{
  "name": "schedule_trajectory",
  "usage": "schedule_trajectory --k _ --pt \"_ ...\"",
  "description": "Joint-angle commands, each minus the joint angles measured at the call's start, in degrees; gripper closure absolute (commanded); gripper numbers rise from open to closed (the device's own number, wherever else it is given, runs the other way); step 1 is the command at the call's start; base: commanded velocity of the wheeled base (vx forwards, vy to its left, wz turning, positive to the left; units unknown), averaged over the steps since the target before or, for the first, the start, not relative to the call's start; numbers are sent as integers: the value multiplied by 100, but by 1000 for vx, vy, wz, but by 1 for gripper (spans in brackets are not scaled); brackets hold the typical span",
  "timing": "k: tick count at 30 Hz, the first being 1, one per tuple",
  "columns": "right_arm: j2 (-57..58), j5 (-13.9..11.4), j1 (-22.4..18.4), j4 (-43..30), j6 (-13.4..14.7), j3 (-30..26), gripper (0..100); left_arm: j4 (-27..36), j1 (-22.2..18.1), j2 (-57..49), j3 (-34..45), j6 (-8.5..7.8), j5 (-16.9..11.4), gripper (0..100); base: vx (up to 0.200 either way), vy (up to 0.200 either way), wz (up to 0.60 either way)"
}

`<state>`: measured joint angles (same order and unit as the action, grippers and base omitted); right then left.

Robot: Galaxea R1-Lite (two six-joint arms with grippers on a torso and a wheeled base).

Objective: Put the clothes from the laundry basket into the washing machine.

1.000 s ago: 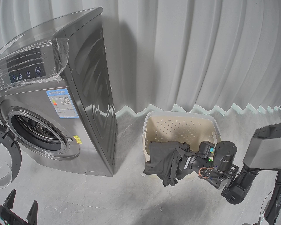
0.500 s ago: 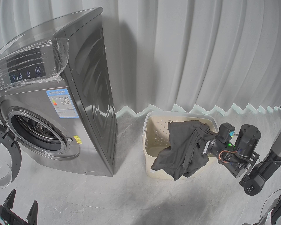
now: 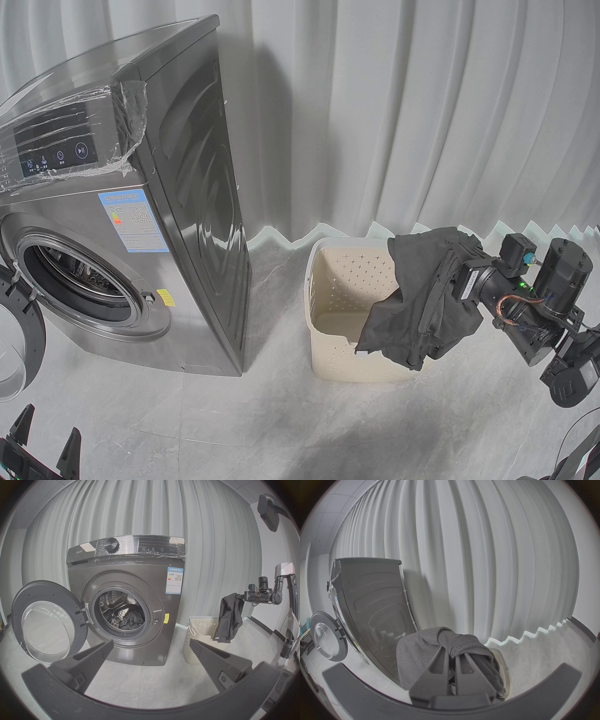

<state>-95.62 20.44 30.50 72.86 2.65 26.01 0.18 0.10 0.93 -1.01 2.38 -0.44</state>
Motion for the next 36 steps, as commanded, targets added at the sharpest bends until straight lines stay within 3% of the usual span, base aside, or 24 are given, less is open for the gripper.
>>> schedule_trajectory --k 1,18,30,36 --pt "281 3 44 -18 -1 -35 100 -1 -1 -84 84 0 0 0 0 0 0" --pt "307 -67 70 9 17 -237 100 -1 -1 -84 84 26 0 0 -176 0 0" --pt "325 -76 342 61 52 -220 100 8 -1 -84 84 52 0 0 0 0 0" --pt "360 -76 404 70 52 -255 100 8 -1 -84 84 61 9 0 0 200 0"
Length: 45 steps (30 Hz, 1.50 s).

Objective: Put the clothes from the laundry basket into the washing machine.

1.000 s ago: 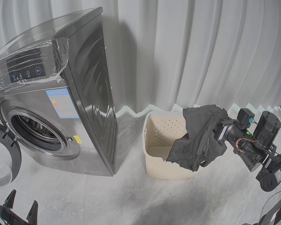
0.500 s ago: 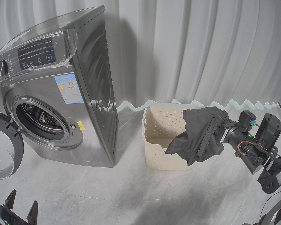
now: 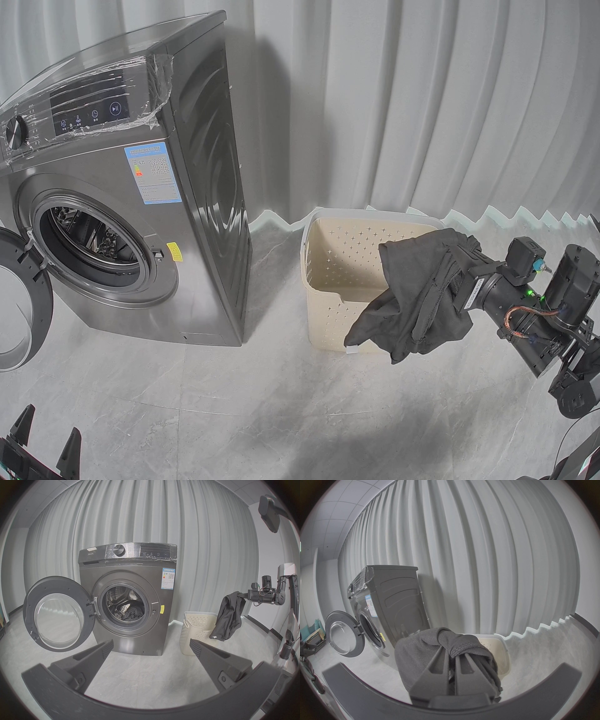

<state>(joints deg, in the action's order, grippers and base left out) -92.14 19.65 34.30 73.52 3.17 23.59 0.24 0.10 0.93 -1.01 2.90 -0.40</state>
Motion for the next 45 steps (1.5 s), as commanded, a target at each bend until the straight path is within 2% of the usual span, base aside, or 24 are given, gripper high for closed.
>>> schedule_trajectory --k 1,24,39,45 --pt "3 4 24 4 -1 -12 100 2 -1 -84 84 9 5 0 0 200 0" --pt "-50 4 164 13 70 -30 100 2 -1 -84 84 9 5 0 0 200 0" --pt "-50 4 226 22 114 -47 100 2 -1 -84 84 9 5 0 0 0 0" --pt "-50 4 235 22 114 -47 100 2 -1 -84 84 9 5 0 -200 0 0"
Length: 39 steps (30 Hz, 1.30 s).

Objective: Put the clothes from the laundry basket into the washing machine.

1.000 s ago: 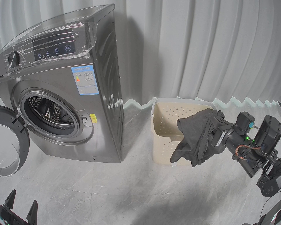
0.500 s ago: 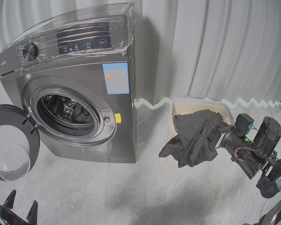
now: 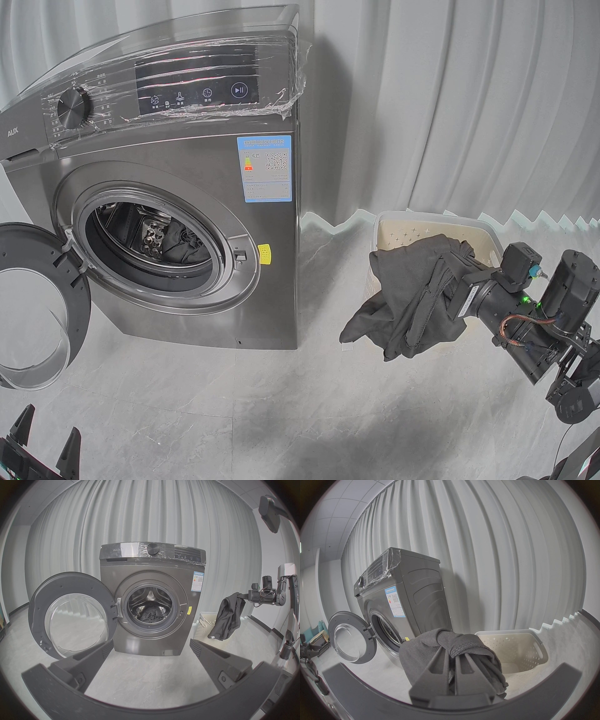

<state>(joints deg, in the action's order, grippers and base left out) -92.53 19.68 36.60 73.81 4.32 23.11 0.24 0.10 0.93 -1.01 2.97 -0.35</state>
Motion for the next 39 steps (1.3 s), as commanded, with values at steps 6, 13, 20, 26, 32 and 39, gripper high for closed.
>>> schedule_trajectory --k 6,13,20,26,32,39 --pt "-11 1 5 1 25 -9 100 2 -1 -84 84 1 0 0 -200 0 0" --pt "-11 1 5 -7 34 -9 100 2 -1 -84 84 1 0 0 0 0 0" --pt "-20 -8 5 1 43 -9 100 2 -1 -84 84 1 0 0 0 143 0" --pt "-20 -8 5 -7 43 -9 100 2 -1 -84 84 1 0 0 0 200 0" --pt "-20 -8 5 1 43 -35 100 2 -1 -84 84 1 0 0 0 200 0" --pt "-20 -8 5 1 43 -35 100 2 -1 -84 84 1 0 0 0 200 0"
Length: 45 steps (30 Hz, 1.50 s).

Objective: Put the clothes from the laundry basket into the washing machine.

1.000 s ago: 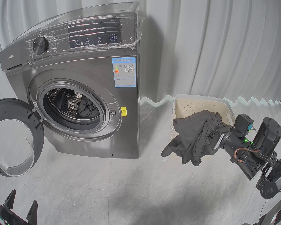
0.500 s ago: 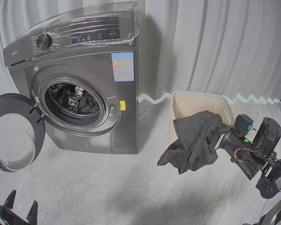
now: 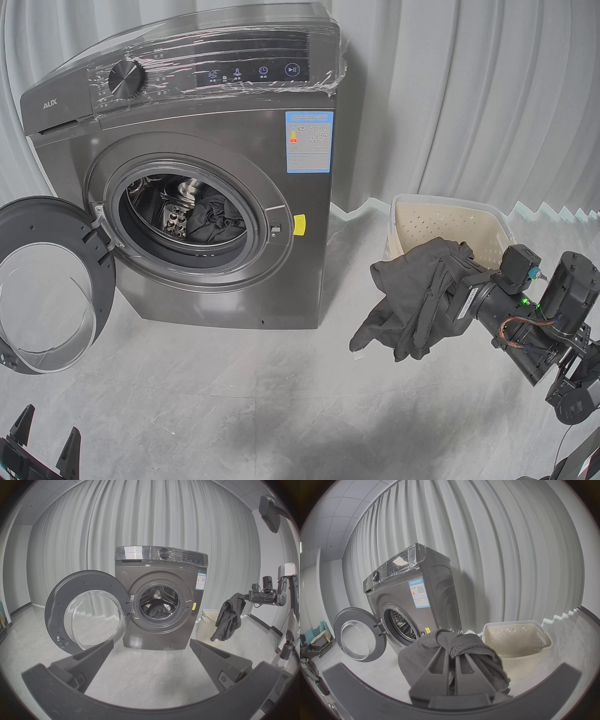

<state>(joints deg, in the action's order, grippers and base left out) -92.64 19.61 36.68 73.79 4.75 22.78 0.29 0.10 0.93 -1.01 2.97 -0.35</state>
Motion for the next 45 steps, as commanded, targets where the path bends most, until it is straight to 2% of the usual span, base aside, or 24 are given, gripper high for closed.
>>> schedule_trajectory --k 1,9,24,42,45 --pt "-9 -2 -3 4 -1 -2 100 -3 -1 -84 84 1 0 0 0 200 0" --pt "-9 -2 6 4 -1 -11 100 -3 -1 -84 84 1 0 0 0 200 0" --pt "-9 -37 6 -5 -1 -11 100 -3 -1 -84 84 1 0 0 0 0 0" --pt "-9 -37 41 -5 43 -20 100 -3 -1 -84 84 1 0 0 0 200 0" --pt "-18 -37 41 -5 34 -55 100 -3 -1 -84 84 1 0 0 0 0 0"
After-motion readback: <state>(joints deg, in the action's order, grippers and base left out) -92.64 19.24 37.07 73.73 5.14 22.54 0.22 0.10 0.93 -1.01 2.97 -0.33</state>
